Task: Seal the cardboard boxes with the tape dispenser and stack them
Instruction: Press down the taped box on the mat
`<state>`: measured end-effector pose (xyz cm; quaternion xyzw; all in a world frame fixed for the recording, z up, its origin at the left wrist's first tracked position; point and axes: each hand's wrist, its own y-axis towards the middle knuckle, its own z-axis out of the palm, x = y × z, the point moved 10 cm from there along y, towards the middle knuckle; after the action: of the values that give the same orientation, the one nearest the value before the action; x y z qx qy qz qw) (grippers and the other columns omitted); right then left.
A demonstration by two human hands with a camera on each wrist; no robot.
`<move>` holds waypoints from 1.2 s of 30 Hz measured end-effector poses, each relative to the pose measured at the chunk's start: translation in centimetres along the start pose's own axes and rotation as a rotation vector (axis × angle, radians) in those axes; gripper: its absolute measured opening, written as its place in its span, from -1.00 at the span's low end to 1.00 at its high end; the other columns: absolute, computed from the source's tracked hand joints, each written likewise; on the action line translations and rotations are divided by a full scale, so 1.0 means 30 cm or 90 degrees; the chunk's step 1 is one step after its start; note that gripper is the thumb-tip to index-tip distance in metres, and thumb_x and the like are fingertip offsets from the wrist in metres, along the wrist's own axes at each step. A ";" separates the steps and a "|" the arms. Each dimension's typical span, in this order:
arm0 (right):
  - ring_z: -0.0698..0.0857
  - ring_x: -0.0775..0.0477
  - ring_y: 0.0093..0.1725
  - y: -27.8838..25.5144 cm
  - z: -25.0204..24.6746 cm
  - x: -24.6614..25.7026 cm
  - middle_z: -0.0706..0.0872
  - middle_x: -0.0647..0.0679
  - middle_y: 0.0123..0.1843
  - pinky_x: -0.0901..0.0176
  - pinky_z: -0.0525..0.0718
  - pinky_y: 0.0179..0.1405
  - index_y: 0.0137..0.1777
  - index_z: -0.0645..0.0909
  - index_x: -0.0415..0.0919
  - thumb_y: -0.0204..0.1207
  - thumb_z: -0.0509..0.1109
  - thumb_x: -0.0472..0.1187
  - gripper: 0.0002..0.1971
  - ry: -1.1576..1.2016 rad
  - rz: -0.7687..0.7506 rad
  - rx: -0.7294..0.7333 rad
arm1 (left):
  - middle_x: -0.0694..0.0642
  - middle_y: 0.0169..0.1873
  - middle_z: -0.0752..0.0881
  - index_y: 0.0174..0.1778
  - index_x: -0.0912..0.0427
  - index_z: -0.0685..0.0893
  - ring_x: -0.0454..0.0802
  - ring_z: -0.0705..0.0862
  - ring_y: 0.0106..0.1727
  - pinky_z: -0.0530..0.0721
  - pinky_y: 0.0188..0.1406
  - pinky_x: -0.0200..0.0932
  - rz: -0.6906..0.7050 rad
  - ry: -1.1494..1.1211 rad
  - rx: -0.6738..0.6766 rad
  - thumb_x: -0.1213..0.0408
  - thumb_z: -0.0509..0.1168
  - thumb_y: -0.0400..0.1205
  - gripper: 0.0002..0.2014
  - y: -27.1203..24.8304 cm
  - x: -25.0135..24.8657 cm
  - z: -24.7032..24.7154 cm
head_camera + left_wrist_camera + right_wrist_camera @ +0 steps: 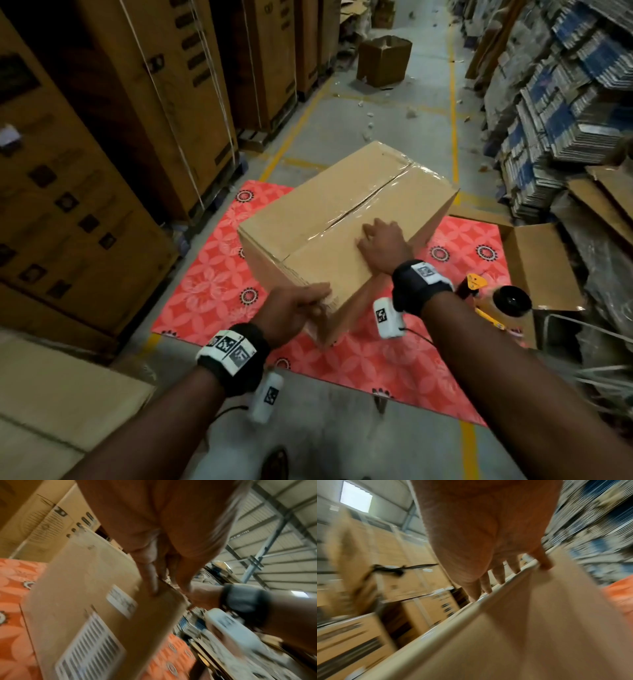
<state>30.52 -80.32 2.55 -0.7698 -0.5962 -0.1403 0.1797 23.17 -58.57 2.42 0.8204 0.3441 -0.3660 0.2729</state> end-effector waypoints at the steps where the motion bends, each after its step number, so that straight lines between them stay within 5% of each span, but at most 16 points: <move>1: 0.29 -0.34 0.55 -0.040 0.052 0.047 0.46 -0.18 0.45 -0.51 0.44 0.38 0.35 0.51 -0.15 0.64 0.24 0.12 -0.57 -0.019 -0.012 0.021 | 0.00 0.25 0.68 0.26 0.23 0.74 -0.23 0.64 0.29 0.63 0.30 -0.17 -0.009 -0.003 -0.058 0.61 0.37 0.53 -0.60 0.008 0.008 -0.066; 4: -0.15 -0.29 0.74 -0.173 0.187 0.129 -0.03 -0.02 0.78 -0.77 0.15 0.43 0.69 0.16 -0.04 0.61 0.15 0.33 -0.26 -0.044 -0.022 0.074 | 0.11 0.35 0.65 0.35 0.17 0.68 -0.04 0.60 0.38 0.51 0.42 -0.16 -0.060 0.144 -0.134 0.57 0.44 0.48 -0.50 0.057 0.079 -0.251; 7: -0.31 -0.30 0.74 -0.308 0.246 0.205 -0.25 -0.11 0.79 -0.74 0.10 0.46 0.76 -0.05 -0.05 0.50 0.12 0.50 -0.02 -0.067 -0.070 0.082 | 0.21 0.62 0.31 0.61 0.19 0.37 0.16 0.22 0.66 0.18 0.62 -0.03 -0.120 0.329 0.009 0.37 0.50 0.51 -0.27 0.132 0.207 -0.282; 10: -0.26 -0.32 0.74 -0.339 0.255 0.213 -0.23 -0.14 0.79 -0.67 0.23 0.46 0.76 -0.09 -0.01 0.50 0.15 0.48 -0.02 -0.123 -0.103 0.038 | 0.20 0.67 0.17 0.65 0.15 0.27 0.21 0.06 0.70 0.10 0.64 0.19 -0.141 0.406 0.094 0.28 0.41 0.59 -0.29 0.153 0.269 -0.242; 17: -0.27 -0.20 0.75 -0.277 0.175 0.028 -0.26 -0.05 0.79 -0.51 0.23 0.58 0.77 -0.09 0.10 0.42 0.43 0.30 0.04 -0.134 -0.159 0.107 | 0.20 0.63 0.29 0.60 0.17 0.33 0.22 0.18 0.66 0.02 0.64 0.21 -0.094 0.496 0.039 0.21 0.26 0.66 -0.44 0.138 0.137 -0.091; 23: -0.24 -0.17 0.75 -0.288 0.023 -0.236 -0.19 -0.09 0.79 -0.05 -0.09 0.66 0.76 0.09 0.03 0.28 0.70 -0.19 0.12 -0.003 -0.126 0.180 | 0.09 0.64 0.28 0.63 0.08 0.28 0.11 0.15 0.68 0.00 0.69 0.15 -0.018 0.391 0.058 0.28 0.18 0.68 -0.45 0.091 -0.040 0.149; 26: -0.16 -0.11 0.76 -0.320 -0.017 -0.333 -0.08 -0.05 0.80 0.03 -0.05 0.65 0.73 0.20 0.02 0.21 0.71 -0.29 0.11 0.076 -0.093 0.131 | 0.05 0.62 0.32 0.63 0.05 0.29 0.08 0.19 0.67 0.07 0.68 0.14 0.012 0.386 0.053 0.19 0.19 0.69 -0.46 0.075 -0.096 0.213; 30: -0.06 -0.17 0.76 -0.375 -0.022 -0.366 0.07 -0.10 0.78 -0.26 0.06 0.71 0.68 0.32 -0.09 0.27 0.66 -0.30 -0.05 0.143 -0.093 0.031 | 0.06 0.63 0.31 0.64 0.07 0.26 0.02 0.20 0.66 -0.01 0.67 0.05 0.007 0.371 0.047 0.09 0.21 0.70 -0.43 0.115 -0.103 0.217; 36: 0.14 -0.16 0.72 -0.477 -0.007 -0.491 0.15 -0.17 0.76 -0.09 0.14 0.66 0.69 0.29 -0.03 0.39 0.63 -0.01 -0.11 0.181 -0.033 -0.141 | 0.02 0.65 0.25 0.64 0.02 0.26 0.00 0.14 0.68 -0.02 0.67 0.10 -0.002 0.394 0.047 0.02 0.27 0.65 -0.37 0.151 -0.077 0.234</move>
<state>13.00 -89.97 -2.04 -0.7415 -0.5655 -0.3173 0.1724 22.60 -67.10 1.03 0.9018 0.3986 -0.1114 0.1244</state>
